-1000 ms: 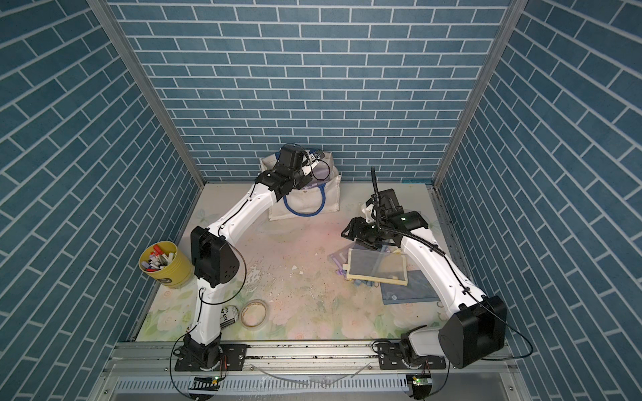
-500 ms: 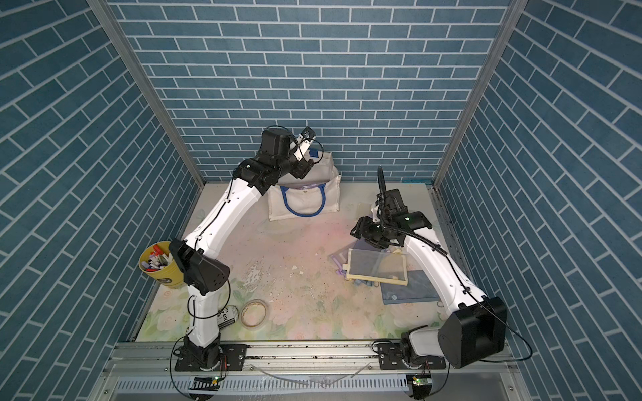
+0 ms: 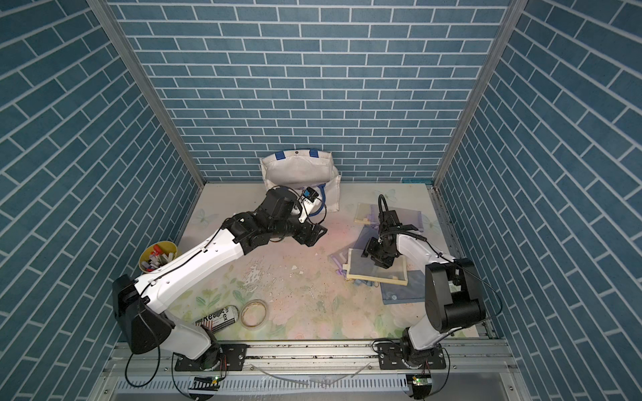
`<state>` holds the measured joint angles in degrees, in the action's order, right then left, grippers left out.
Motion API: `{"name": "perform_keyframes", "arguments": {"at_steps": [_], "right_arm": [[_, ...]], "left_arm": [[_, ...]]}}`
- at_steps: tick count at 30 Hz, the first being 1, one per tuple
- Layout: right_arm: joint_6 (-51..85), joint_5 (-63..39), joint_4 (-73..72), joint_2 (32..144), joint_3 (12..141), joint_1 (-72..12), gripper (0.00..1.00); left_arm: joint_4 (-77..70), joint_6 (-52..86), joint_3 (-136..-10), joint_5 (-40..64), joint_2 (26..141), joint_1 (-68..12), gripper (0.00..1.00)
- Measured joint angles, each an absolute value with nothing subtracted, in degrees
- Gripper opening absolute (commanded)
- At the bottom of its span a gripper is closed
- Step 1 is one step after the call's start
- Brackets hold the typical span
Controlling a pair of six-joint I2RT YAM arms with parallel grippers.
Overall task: Put the pencil pouch into the canvas bag
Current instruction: Move the pencil pouches to the center of the board.
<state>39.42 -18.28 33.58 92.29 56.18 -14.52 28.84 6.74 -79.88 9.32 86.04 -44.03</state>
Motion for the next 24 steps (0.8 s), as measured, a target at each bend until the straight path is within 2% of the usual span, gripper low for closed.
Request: {"name": "perform_keyframes", "arguments": {"at_steps": [4, 17, 24], "right_arm": [[40.4, -19.0, 31.2, 97.3, 57.2, -15.9, 0.59], [46.1, -22.9, 23.8, 109.4, 71.6, -33.1, 0.59], [46.5, -23.2, 27.7, 108.4, 74.7, -30.6, 0.59]], "left_arm": [[28.9, 9.5, -77.1, 10.9, 86.0, -44.0, 0.85], [32.7, 12.6, -72.2, 13.3, 84.0, -40.6, 0.85], [34.0, 13.1, -68.5, 13.0, 83.4, -40.0, 0.85]]}}
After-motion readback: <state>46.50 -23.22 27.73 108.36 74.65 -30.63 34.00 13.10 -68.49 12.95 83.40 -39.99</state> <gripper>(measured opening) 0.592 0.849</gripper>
